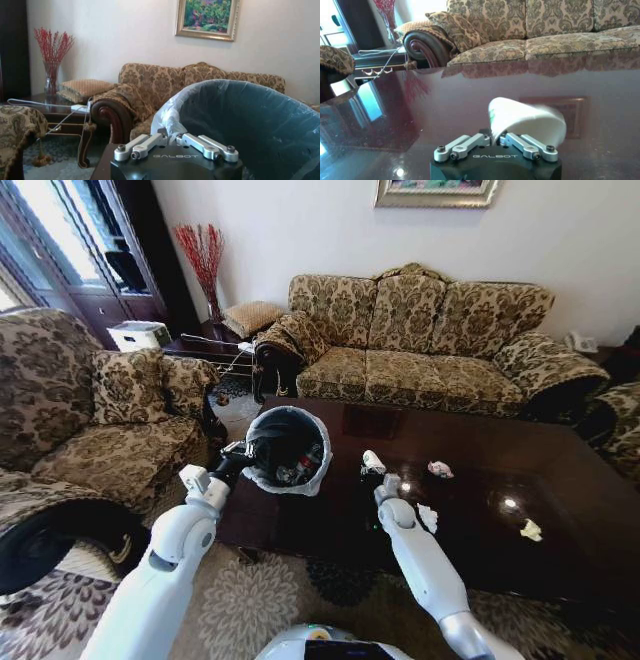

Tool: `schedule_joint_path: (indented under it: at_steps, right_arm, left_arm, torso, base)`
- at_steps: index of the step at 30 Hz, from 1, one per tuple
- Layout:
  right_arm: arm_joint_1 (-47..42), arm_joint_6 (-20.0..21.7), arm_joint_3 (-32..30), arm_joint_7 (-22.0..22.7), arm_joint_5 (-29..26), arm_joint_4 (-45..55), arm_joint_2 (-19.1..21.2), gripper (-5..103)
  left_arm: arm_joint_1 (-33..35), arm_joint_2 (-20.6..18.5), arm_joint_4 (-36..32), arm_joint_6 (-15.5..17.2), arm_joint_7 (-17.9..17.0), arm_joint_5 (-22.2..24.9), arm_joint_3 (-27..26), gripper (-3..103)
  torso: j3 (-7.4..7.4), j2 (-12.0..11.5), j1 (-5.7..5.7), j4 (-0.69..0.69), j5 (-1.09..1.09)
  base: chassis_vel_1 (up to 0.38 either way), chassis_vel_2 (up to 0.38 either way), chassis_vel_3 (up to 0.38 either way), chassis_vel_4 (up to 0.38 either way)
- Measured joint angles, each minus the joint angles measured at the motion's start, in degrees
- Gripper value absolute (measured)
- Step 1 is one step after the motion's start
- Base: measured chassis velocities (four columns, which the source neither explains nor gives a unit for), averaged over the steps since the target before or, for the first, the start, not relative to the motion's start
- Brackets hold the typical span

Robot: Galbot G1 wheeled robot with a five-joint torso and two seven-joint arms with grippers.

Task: Move to the front of the table and place the trash on the table into the trash bin.

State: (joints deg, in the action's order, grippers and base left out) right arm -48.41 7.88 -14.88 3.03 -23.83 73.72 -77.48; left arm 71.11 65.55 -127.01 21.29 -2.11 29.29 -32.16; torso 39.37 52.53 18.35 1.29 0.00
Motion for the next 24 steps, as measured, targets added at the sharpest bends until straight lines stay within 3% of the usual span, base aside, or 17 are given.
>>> schedule_joint_path:
  at_steps: [10,15,18,20,22,24]
  right_arm:
    - [-0.5,0.1,-1.3,0.3,0.0,2.2,1.1,0]
    - [-0.9,0.7,-1.1,1.3,-1.1,13.5,4.5,0]
    - [1.2,4.4,1.6,1.7,-7.1,23.8,8.7,0]
    - [8.0,7.8,7.0,1.0,-14.3,32.6,14.8,0]
    - [10.8,8.5,8.8,0.9,-16.6,34.8,16.4,0]
    - [21.2,11.4,15.7,2.7,-26.6,40.8,20.0,0]
  left_arm:
    - [0.1,0.1,0.0,-0.5,0.1,0.4,-0.4,3]
    - [0.1,-0.1,-0.1,-0.6,0.1,0.7,-0.4,3]
    - [0.1,-0.4,-0.1,-0.6,0.2,0.7,-0.1,3]
    - [0.0,-0.9,0.0,-0.2,0.5,0.7,0.2,3]
    - [0.0,-1.1,0.0,0.0,0.6,0.7,0.4,3]
    - [-0.1,-1.4,-0.1,0.8,0.6,0.9,0.5,3]
  torso:
    - [0.0,0.0,0.0,0.0,0.01]
    - [0.01,0.0,0.01,0.0,0.0]
    - [0.0,0.0,-0.01,-0.03,0.01]
    - [0.0,0.0,-0.01,0.0,-0.01]
    - [0.0,0.0,-0.01,0.0,-0.02]
    - [0.0,0.0,0.0,0.02,-0.01]
  base:
    - [0.0,0.0,0.0,0.0]
    - [0.0,0.0,0.0,0.0]
    - [0.0,0.0,0.0,0.0]
    - [0.0,0.0,0.0,0.0]
    - [0.0,0.0,0.0,0.0]
    - [0.0,0.0,0.0,0.0]
